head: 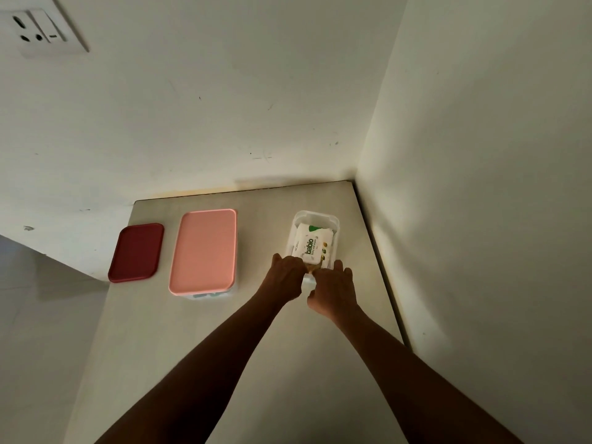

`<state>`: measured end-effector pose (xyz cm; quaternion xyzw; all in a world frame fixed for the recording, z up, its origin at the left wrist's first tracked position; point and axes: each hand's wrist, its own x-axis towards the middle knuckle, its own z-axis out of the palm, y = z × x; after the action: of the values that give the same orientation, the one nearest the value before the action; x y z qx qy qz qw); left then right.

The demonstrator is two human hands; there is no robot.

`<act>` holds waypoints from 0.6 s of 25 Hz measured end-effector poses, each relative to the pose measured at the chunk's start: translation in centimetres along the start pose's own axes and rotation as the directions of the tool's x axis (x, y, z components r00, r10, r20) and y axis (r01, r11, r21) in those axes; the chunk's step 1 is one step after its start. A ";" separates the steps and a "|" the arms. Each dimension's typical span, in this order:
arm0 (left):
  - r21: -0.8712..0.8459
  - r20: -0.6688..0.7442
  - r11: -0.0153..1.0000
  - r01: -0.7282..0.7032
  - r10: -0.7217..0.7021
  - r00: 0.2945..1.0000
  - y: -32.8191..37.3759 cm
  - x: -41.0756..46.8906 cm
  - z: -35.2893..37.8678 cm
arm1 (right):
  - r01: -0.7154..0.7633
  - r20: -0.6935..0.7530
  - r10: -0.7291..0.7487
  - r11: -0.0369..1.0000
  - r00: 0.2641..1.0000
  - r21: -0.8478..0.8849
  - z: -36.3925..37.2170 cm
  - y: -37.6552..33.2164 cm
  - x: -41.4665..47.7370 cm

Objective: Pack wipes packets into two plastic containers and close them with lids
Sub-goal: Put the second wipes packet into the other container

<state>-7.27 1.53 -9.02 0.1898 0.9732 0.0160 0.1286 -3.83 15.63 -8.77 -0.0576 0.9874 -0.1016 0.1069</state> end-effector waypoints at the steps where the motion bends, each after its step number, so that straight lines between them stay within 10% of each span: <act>1: -0.015 0.011 1.000 0.003 -0.003 1.000 -0.1 0.0 0.0 | -0.003 0.022 0.003 1.000 1.000 -0.020 -0.1 -0.1 0.3; 8: -0.106 0.063 0.994 -0.022 0.029 0.998 -0.6 -0.9 -2.0 | -0.063 0.169 0.078 0.993 0.982 -0.096 -2.3 -1.1 2.0; 15: -0.460 -0.302 0.887 -0.038 -0.116 0.946 -5.6 -6.3 -6.4 | -0.063 -0.172 0.055 0.997 0.984 -0.043 -7.6 -9.9 2.7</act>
<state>-5.35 -5.85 -1.71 0.1290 0.9530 0.2741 0.0101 -7.20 7.05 0.05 -0.0220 0.9964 -0.0789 0.0237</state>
